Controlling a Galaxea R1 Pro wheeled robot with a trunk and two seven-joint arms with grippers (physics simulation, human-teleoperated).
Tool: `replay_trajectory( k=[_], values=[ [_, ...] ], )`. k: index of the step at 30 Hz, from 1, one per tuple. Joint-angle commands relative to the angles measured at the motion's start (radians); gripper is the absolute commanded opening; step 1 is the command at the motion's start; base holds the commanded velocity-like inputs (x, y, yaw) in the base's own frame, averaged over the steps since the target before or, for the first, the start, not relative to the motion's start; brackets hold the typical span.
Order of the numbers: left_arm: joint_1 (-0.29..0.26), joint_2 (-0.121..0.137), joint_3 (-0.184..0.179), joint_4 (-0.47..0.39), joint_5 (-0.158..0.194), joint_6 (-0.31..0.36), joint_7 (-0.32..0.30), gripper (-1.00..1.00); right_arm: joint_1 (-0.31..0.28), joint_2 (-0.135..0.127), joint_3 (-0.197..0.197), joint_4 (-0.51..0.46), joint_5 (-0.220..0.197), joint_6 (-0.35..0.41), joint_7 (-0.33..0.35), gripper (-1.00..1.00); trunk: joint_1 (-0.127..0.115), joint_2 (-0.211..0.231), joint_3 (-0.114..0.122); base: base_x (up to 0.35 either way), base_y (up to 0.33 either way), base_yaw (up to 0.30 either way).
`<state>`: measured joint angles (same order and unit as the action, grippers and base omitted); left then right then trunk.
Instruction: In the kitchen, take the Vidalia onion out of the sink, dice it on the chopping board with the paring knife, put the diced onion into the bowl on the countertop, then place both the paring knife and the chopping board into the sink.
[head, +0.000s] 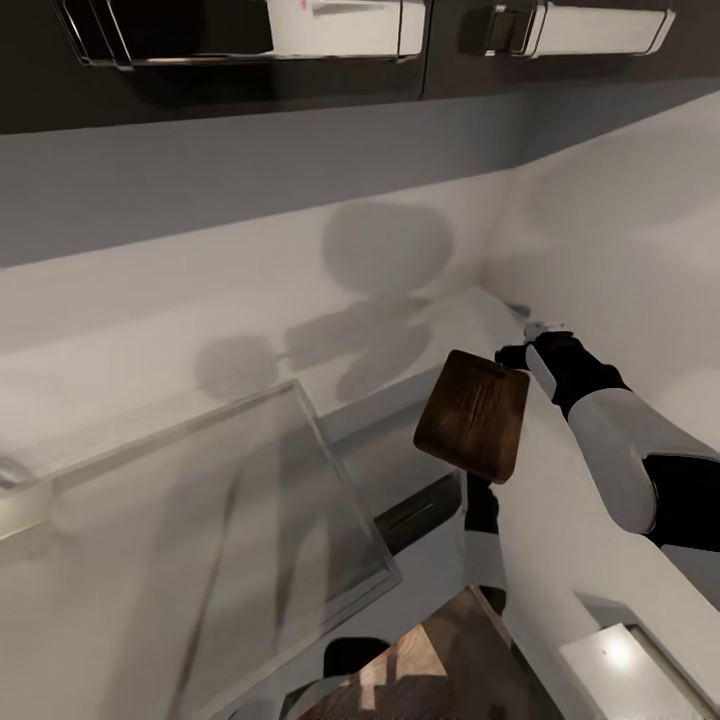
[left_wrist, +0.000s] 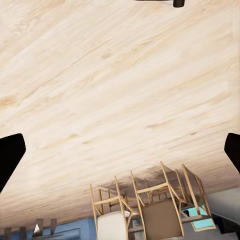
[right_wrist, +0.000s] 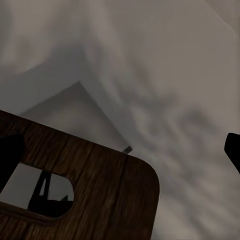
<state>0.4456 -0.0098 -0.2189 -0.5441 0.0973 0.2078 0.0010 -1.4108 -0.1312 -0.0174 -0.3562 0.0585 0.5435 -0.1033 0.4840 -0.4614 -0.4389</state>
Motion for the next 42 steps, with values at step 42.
replay_trajectory(
  k=[42],
  values=[
    [0.001,-0.001,-0.002,-0.004,0.009,0.007,0.0,1.0,-0.001,0.007,0.001,0.018,0.001,0.01,0.001,1.0,0.0,-0.002,-0.066,0.0,0.0,0.0]
  ],
)
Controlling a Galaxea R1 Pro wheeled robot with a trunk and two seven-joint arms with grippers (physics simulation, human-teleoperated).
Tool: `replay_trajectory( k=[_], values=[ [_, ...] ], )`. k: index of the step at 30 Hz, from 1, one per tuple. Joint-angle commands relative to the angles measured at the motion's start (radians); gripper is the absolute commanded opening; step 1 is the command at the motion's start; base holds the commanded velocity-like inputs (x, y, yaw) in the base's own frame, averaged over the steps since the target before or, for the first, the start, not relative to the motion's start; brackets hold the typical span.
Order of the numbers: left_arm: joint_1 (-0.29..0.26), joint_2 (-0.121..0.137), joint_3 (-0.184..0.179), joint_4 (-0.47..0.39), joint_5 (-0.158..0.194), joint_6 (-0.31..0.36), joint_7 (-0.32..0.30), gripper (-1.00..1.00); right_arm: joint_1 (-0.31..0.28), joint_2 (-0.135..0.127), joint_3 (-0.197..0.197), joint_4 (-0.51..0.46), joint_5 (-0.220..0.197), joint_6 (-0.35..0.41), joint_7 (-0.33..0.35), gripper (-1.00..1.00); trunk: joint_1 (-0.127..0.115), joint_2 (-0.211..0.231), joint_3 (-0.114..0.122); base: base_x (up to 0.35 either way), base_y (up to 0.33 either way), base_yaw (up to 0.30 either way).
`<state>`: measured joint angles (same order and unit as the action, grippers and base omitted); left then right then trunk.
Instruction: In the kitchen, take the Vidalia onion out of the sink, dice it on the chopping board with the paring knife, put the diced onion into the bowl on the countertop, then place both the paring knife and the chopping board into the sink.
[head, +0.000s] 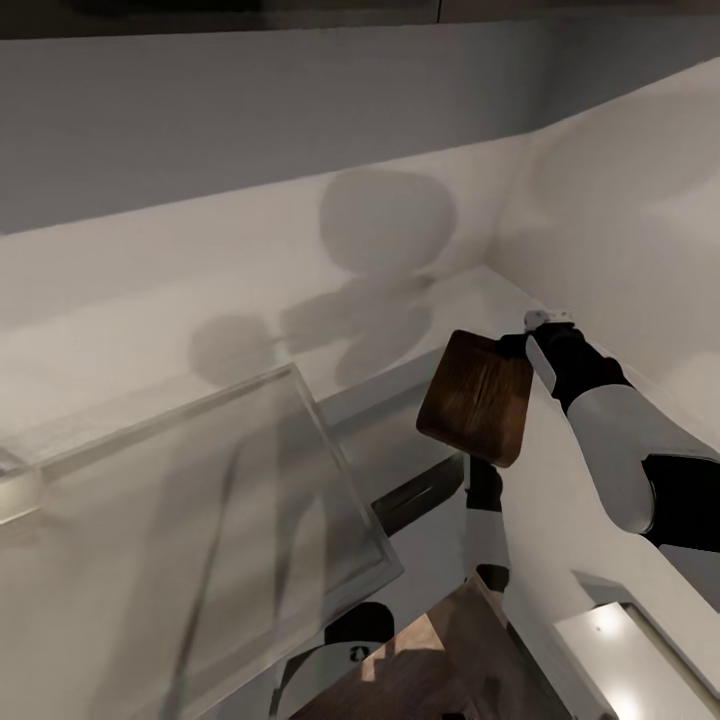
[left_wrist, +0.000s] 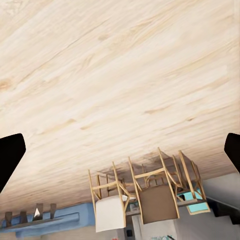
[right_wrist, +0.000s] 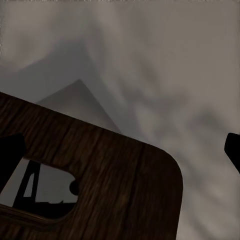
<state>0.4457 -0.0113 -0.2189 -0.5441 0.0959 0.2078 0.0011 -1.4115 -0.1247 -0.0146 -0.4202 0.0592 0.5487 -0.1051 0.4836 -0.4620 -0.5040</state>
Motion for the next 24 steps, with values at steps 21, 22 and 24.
replay_trajectory(
  k=[21,22,24],
  values=[
    [0.001,0.001,-0.002,-0.004,0.011,0.007,0.0,1.0,0.0,0.0,-0.001,0.083,0.0,0.006,0.0,1.0,0.001,-0.001,0.019,0.0,0.0,0.0],
    [0.001,0.001,-0.002,-0.004,0.011,0.007,0.0,1.0,0.0,0.001,-0.001,0.083,0.0,0.006,0.0,1.0,0.001,-0.001,0.019,0.0,0.0,0.0],
    [0.001,0.001,-0.002,-0.004,0.011,0.007,0.0,1.0,0.0,0.002,-0.001,0.083,0.0,0.006,0.0,1.0,0.001,-0.001,0.02,0.0,0.0,0.0]
  ],
)
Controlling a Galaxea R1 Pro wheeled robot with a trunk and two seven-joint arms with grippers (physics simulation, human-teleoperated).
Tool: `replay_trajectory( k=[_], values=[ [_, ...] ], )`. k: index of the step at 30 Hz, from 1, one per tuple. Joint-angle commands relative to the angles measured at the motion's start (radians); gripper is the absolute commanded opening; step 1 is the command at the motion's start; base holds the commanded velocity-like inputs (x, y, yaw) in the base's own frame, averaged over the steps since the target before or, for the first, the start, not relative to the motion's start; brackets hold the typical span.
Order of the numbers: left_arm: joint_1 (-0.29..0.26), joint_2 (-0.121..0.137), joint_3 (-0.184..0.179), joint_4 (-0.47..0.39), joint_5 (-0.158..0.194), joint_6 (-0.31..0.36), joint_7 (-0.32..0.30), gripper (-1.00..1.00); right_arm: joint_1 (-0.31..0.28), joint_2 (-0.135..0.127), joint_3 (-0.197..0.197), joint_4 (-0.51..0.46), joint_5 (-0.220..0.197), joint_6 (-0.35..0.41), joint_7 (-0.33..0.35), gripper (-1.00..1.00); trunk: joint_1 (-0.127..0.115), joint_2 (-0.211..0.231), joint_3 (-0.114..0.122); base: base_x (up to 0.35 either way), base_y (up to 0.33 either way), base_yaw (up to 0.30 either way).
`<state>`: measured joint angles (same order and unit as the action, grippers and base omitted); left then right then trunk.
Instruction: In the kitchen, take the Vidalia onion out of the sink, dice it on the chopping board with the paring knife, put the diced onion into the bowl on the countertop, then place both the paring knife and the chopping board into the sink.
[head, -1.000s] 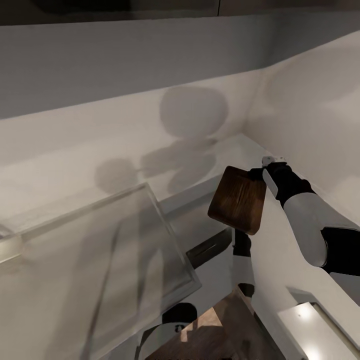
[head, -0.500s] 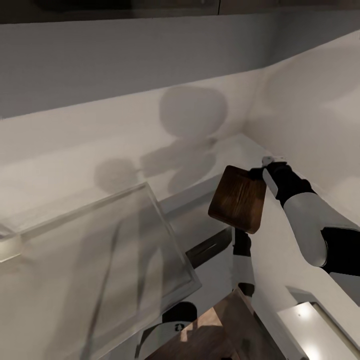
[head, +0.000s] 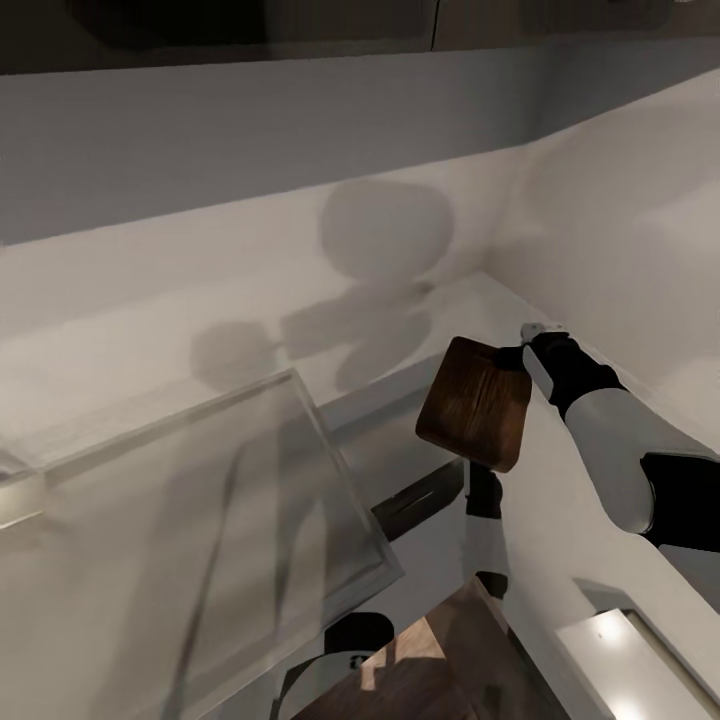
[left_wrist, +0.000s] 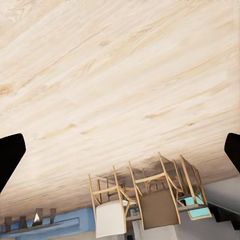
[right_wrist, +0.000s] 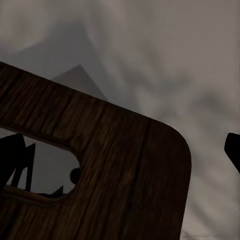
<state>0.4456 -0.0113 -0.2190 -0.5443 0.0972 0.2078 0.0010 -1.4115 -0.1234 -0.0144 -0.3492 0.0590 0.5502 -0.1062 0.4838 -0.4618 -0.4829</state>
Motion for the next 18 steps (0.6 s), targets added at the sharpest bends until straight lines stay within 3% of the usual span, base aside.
replay_trajectory(
  k=[1,9,18],
  values=[
    [0.001,0.001,-0.002,-0.004,0.01,0.007,0.0,1.0,0.0,0.0,-0.001,0.012,0.0,0.005,0.001,1.0,0.001,-0.001,-0.001,0.0,0.0,0.0],
    [0.001,0.001,-0.002,-0.003,0.01,0.007,0.0,1.0,0.0,0.0,-0.001,0.019,0.001,0.004,0.001,1.0,0.001,-0.001,-0.001,0.0,0.0,0.0],
    [-0.001,0.003,-0.002,-0.006,0.008,0.004,-0.004,1.0,0.002,0.039,0.001,-0.052,0.008,0.024,0.001,1.0,0.0,-0.001,-0.001,0.0,0.0,0.0]
  ],
)
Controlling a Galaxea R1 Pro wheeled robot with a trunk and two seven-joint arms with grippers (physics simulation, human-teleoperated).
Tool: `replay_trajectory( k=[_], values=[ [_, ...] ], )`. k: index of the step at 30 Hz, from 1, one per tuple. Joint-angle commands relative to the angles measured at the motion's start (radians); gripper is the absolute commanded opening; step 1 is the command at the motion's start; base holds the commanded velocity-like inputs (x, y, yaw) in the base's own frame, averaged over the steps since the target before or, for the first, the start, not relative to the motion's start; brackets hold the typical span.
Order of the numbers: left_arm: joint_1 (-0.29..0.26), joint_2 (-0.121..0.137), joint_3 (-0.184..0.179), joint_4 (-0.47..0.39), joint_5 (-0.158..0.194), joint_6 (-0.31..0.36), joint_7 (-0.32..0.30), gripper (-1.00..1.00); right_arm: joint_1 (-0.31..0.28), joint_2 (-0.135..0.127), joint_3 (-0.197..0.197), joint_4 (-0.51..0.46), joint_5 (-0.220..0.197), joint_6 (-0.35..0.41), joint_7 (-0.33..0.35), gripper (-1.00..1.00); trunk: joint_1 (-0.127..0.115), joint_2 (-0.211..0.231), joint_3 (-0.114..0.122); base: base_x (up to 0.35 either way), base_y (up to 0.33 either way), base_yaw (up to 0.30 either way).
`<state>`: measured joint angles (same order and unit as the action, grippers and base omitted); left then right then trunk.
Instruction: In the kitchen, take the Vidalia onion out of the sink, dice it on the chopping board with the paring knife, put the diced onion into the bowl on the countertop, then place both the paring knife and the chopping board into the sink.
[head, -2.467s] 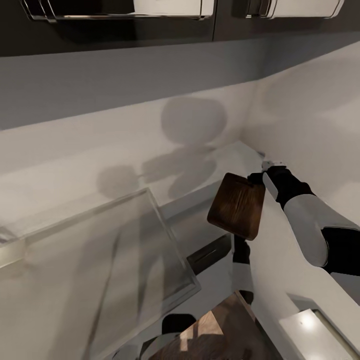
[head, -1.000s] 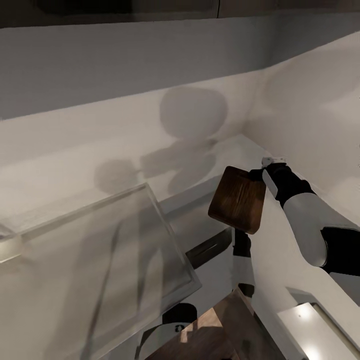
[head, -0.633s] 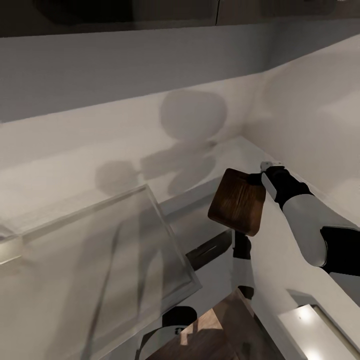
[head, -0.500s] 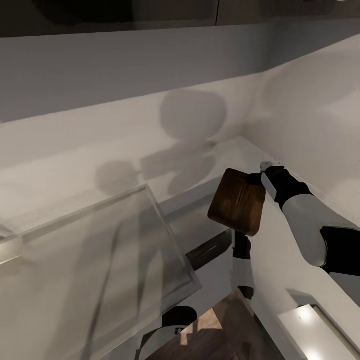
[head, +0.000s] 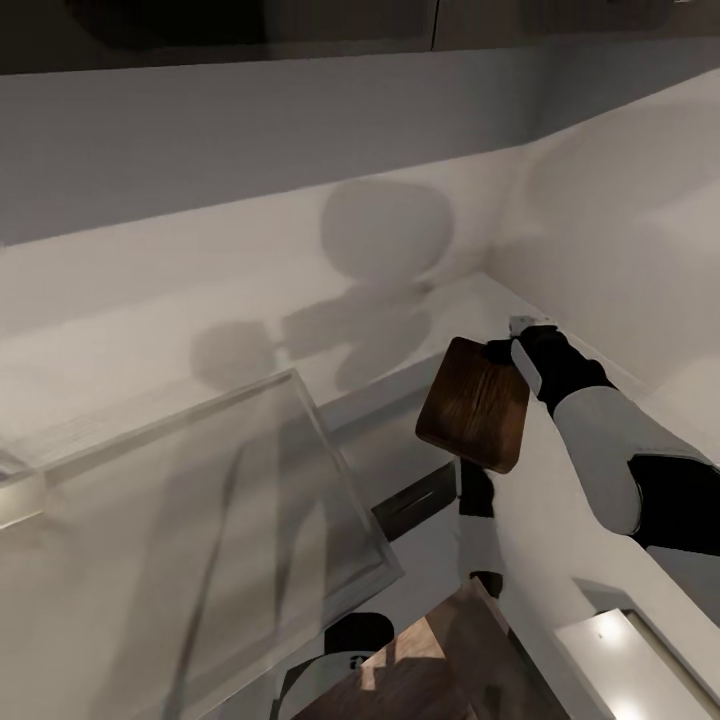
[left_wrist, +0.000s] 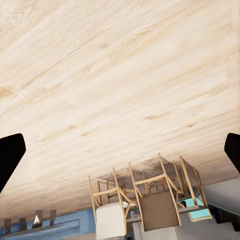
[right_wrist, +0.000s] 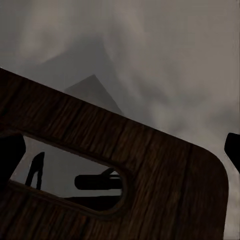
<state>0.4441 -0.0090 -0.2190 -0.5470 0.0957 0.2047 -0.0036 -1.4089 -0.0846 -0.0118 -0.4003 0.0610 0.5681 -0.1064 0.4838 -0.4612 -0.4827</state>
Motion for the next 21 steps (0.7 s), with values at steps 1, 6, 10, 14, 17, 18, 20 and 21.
replay_trajectory(
  k=[1,6,10,14,17,18,20,21],
  values=[
    [0.001,0.001,-0.002,-0.003,0.01,0.007,0.0,1.0,0.0,0.002,-0.002,-0.007,0.006,0.006,0.001,1.0,0.001,-0.002,-0.001,0.0,0.0,0.0],
    [0.001,0.001,-0.002,-0.002,0.01,0.007,0.0,1.0,0.0,0.005,-0.001,-0.026,0.006,0.006,0.001,1.0,0.001,-0.002,-0.001,0.0,0.0,0.0],
    [0.001,0.001,-0.002,-0.001,0.01,0.007,0.001,1.0,0.0,0.005,-0.001,-0.026,0.006,0.006,0.001,1.0,0.001,-0.002,-0.001,0.0,0.0,0.0],
    [0.001,0.001,-0.002,0.0,0.01,0.007,0.001,1.0,0.0,0.005,-0.002,-0.023,0.007,0.006,0.001,1.0,0.001,-0.002,-0.001,0.0,0.0,0.0],
    [0.001,0.001,-0.002,0.0,0.01,0.007,0.001,1.0,0.001,0.004,-0.002,-0.021,0.009,0.006,0.0,1.0,0.001,-0.002,-0.001,0.0,0.0,0.0],
    [0.001,0.001,-0.002,0.0,0.01,0.007,0.001,1.0,0.001,0.004,-0.002,-0.021,0.01,0.006,0.0,1.0,0.001,-0.002,-0.001,0.0,0.0,0.0],
    [0.001,0.001,-0.002,0.0,0.01,0.007,0.001,1.0,0.001,0.001,-0.002,-0.02,0.01,0.008,-0.001,1.0,0.001,-0.002,-0.001,0.0,0.0,0.0],
    [0.001,0.001,-0.002,0.0,0.01,0.007,0.001,1.0,0.001,-0.003,-0.002,-0.02,0.011,0.009,-0.001,1.0,0.001,-0.002,-0.001,0.0,0.0,0.0]
  ],
)
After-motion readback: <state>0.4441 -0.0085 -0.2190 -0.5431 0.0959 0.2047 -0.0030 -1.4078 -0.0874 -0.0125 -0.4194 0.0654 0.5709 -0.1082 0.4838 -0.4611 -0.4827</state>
